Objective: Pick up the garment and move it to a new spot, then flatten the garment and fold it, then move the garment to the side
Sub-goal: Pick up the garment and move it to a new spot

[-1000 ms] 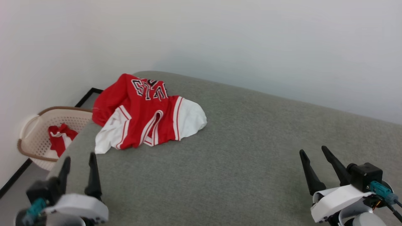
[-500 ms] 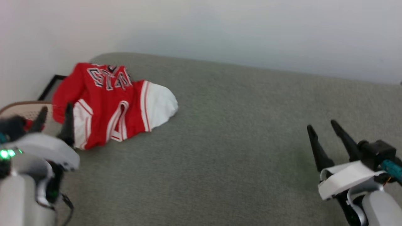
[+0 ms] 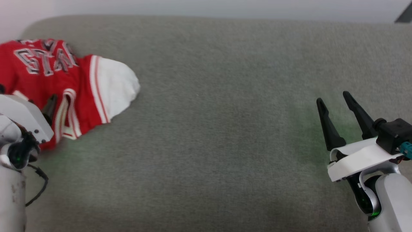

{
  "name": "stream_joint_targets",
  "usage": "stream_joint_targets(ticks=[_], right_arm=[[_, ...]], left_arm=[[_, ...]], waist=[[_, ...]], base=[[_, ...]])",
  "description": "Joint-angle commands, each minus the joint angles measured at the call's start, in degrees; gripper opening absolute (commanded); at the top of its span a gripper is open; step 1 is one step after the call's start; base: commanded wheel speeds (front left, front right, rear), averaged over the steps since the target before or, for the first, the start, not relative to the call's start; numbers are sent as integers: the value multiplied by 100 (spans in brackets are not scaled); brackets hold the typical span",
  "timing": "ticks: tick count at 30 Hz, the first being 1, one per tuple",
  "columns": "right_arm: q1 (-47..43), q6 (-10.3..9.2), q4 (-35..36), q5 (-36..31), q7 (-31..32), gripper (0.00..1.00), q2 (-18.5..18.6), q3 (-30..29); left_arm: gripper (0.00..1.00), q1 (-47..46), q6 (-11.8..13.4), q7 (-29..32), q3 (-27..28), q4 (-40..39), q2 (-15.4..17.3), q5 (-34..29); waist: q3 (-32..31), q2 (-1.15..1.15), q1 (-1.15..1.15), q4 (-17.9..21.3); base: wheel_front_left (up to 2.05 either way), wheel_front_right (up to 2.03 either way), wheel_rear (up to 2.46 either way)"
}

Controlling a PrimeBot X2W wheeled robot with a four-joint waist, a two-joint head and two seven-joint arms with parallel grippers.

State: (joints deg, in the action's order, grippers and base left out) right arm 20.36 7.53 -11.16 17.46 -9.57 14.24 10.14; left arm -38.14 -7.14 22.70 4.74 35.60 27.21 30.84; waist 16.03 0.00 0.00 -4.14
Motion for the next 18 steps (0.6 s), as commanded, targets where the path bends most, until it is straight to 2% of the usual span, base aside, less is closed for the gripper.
stream_joint_targets(ticks=[1,5,11,18], right_arm=[[79,-8,44,-35,-7,100,10,19],[146,-8,104,-40,21,100,25,45],[141,-8,181,-20,72,100,39,62],[123,-8,245,-4,139,100,46,49]], left_arm=[[100,-195,-25,159,-49,255,50,62],[100,-489,-30,610,-139,895,135,141],[100,-689,10,1357,-276,1797,87,243],[100,-680,-4,1459,-433,2320,-6,207]], waist=[[479,0,0,424],[578,0,0,516],[630,0,0,583],[602,0,0,615]], base=[[0,0,0],[0,0,0],[0,0,0],[0,0,0]])
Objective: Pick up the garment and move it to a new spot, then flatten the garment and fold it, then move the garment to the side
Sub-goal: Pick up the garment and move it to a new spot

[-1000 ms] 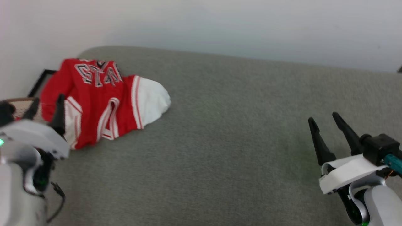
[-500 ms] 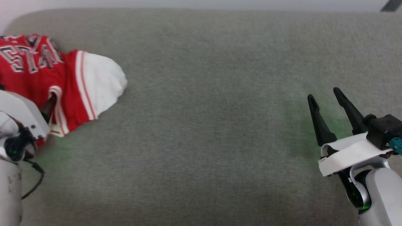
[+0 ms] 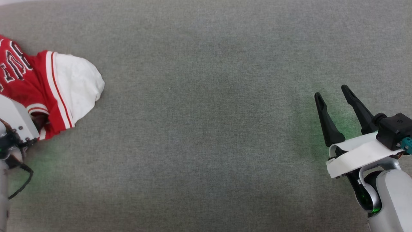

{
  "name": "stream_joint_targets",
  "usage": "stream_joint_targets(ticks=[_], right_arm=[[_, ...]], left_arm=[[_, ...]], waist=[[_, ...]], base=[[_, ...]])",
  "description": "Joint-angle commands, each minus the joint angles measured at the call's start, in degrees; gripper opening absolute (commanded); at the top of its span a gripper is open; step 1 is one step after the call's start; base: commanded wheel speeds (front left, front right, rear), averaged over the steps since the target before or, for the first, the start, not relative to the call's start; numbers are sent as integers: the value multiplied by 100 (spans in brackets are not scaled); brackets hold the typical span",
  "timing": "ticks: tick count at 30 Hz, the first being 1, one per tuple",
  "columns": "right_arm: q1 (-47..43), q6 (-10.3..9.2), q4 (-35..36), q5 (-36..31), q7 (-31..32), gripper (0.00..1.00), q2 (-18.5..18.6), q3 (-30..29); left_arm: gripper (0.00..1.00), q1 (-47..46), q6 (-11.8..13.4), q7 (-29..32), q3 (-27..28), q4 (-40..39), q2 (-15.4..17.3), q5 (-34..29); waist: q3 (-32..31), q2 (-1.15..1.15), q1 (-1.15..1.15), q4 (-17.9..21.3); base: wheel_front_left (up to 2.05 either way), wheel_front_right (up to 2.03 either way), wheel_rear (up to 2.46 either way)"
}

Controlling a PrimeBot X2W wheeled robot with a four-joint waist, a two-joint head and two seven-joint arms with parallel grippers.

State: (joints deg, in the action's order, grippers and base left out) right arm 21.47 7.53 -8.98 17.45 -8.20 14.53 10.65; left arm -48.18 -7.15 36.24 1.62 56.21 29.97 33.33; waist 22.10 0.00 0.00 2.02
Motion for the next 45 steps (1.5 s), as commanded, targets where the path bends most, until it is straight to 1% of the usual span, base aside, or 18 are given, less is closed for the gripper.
stream_joint_targets(ticks=[1,3,4,5,9,14,17,22,26,29,34,38,45], right_arm=[[-4,-8,28,-3,8,100,20,-9],[-42,-8,23,-1,17,100,22,-22],[-64,-8,26,3,26,100,24,-35],[-82,-8,30,3,31,100,20,-46],[-167,-8,34,2,26,100,5,-100],[-309,-8,4,34,-16,100,-42,-209],[-428,-8,-39,66,-52,100,-79,-270],[-595,-8,-90,113,-102,100,-149,-365],[-713,-8,-109,127,-141,100,-194,-404],[-721,-8,-94,122,-151,100,-231,-440],[-799,-8,-101,115,-195,100,-307,-442],[-831,-8,-80,120,-224,100,-344,-504],[-931,-8,-40,57,-275,100,-416,-707]], left_arm=[[100,334,-7,73,-141,317,-288,-45],[100,341,0,-27,-198,391,-272,-96],[79,333,-5,-93,-220,391,-256,-94],[0,314,-10,-215,-251,362,-214,-123],[0,217,-26,-646,-348,185,-43,-156],[0,92,-32,-1150,-546,-341,227,-169],[0,46,-32,-1441,-616,-643,334,-168],[0,-37,-32,-1670,-726,-1196,561,-188],[0,-112,-5,-1748,-796,-1706,669,-289],[0,-187,27,-1671,-838,-2120,744,-344],[0,-227,91,-1356,-923,-2832,860,-384],[0,-251,141,-1078,-947,-3384,995,-399],[0,-318,102,-623,-1022,-4134,1144,-260]], waist=[[-23,0,0,-4],[-76,0,0,-16],[-106,0,0,-27],[-140,0,0,-38],[-337,0,0,-111],[-640,0,0,-259],[-836,0,0,-372],[-1179,0,0,-557],[-1418,0,0,-677],[-1552,0,0,-740],[-1750,0,0,-773],[-1869,0,0,-722],[-1993,0,0,-515]], base=[[0,0,0],[0,0,0],[0,0,0],[0,0,0],[0,0,0],[0,0,0],[0,0,0],[0,0,0],[0,0,0],[0,0,0],[0,0,0],[0,0,0],[0,0,0]])
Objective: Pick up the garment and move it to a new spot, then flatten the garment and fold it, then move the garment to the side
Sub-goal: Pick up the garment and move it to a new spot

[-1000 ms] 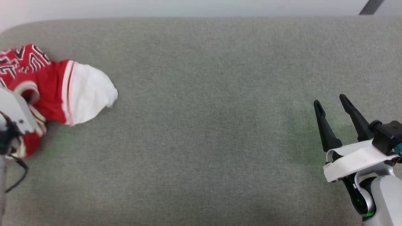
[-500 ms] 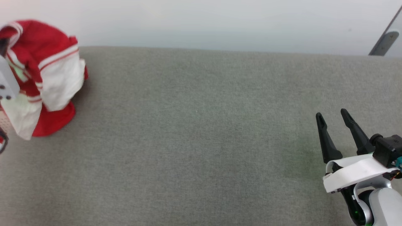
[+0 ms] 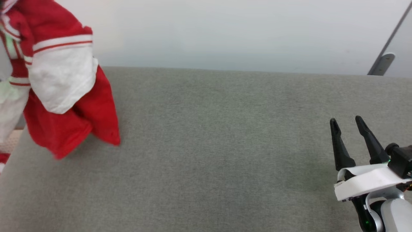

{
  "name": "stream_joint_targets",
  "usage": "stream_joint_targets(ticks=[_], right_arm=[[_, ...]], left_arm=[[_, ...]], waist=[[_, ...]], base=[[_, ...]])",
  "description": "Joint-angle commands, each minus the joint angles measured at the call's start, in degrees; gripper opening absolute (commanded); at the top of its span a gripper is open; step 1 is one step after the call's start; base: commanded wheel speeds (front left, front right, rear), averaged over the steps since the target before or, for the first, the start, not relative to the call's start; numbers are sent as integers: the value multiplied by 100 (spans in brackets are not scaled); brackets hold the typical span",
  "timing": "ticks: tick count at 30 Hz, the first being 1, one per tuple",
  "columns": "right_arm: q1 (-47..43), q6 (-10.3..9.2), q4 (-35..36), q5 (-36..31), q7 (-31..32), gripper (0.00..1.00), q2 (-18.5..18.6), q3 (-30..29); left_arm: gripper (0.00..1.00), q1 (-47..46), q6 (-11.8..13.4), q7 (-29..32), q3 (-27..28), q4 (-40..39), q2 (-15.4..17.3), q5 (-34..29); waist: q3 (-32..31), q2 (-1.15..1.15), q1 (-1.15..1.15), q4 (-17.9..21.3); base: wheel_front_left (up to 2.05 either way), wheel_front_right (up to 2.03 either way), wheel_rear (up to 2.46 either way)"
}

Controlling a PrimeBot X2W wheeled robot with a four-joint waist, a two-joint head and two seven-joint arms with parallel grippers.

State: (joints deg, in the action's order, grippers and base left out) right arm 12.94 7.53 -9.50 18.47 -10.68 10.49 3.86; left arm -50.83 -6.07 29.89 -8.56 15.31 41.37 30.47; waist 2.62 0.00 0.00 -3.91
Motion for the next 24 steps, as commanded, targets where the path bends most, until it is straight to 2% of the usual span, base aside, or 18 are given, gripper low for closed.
stream_joint_targets(ticks=[1,9,14,24], right_arm=[[-88,-8,19,-56,-36,100,-25,-73],[-193,-8,66,-157,-91,100,-107,-408],[-202,-8,95,-255,-120,100,-166,-617],[-81,-8,42,-425,-180,100,-278,-970]], left_arm=[[0,-67,-11,65,-35,-151,5,38],[0,-268,10,534,-351,-800,-158,61],[0,-415,50,800,-614,-1113,-376,66],[0,-456,98,1029,-1128,-1336,-1029,237]], waist=[[-57,0,0,119],[-69,0,0,550],[2,0,0,863],[251,0,0,1491]], base=[[0,0,0],[0,0,0],[0,0,0],[0,0,0]])
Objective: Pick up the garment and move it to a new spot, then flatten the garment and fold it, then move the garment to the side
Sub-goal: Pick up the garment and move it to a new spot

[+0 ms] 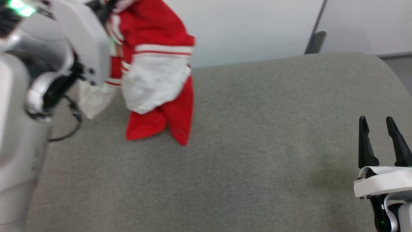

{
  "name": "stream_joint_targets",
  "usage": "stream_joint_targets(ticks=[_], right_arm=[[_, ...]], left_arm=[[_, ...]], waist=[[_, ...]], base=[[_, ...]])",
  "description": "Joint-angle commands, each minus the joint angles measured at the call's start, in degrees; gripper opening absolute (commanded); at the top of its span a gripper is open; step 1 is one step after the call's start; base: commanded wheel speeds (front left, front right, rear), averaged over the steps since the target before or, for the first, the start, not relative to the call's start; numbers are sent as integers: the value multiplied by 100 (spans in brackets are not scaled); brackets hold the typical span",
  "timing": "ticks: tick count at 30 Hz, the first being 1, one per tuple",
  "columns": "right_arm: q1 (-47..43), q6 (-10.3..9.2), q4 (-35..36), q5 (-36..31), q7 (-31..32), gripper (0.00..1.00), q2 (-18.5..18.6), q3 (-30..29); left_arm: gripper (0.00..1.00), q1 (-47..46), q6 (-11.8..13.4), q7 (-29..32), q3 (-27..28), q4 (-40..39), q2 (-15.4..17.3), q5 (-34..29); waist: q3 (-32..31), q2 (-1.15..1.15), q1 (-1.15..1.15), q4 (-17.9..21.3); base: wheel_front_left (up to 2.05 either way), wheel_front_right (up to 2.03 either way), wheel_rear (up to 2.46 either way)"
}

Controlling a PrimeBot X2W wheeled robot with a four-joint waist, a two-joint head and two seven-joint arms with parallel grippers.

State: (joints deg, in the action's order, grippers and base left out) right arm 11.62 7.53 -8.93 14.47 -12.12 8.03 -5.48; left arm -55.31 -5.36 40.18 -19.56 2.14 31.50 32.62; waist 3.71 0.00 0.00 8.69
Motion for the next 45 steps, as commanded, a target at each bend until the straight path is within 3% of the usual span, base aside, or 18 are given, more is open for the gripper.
stream_joint_targets(ticks=[1,8,19,35,36,39,40,42,45], right_arm=[[59,-8,-27,-23,-46,100,-47,-45],[33,-8,-111,-16,-106,100,-153,-19],[80,-8,-281,29,-176,100,-271,193],[323,-8,-562,140,-248,100,-264,680],[321,-8,-577,145,-255,100,-257,691],[360,-8,-609,163,-258,100,-227,706],[365,-8,-615,162,-261,100,-212,702],[359,-8,-622,164,-268,100,-190,702],[310,-8,-620,173,-277,100,-141,669]], left_arm=[[0,47,54,26,-101,-11,-139,30],[0,596,184,353,-615,151,-583,162],[0,1515,208,406,-1116,848,-816,248],[0,1983,33,-90,-1580,2881,-1232,253],[7,1979,18,-101,-1603,3016,-1256,268],[49,1897,-52,-173,-1644,3319,-1309,334],[52,1859,-70,-195,-1633,3381,-1331,372],[100,1735,-108,-222,-1589,3416,-1308,464],[100,1623,-157,-221,-1586,3386,-1263,561]], waist=[[162,0,0,284],[306,0,0,555],[426,0,0,709],[467,0,0,819],[464,0,0,818],[444,0,0,792],[427,0,0,772],[401,0,0,735],[337,0,0,630]], base=[[0,0,0],[0,0,0],[0,0,0],[0,0,0],[0,0,0],[0,0,0],[0,0,0],[0,0,0],[0,0,0]])
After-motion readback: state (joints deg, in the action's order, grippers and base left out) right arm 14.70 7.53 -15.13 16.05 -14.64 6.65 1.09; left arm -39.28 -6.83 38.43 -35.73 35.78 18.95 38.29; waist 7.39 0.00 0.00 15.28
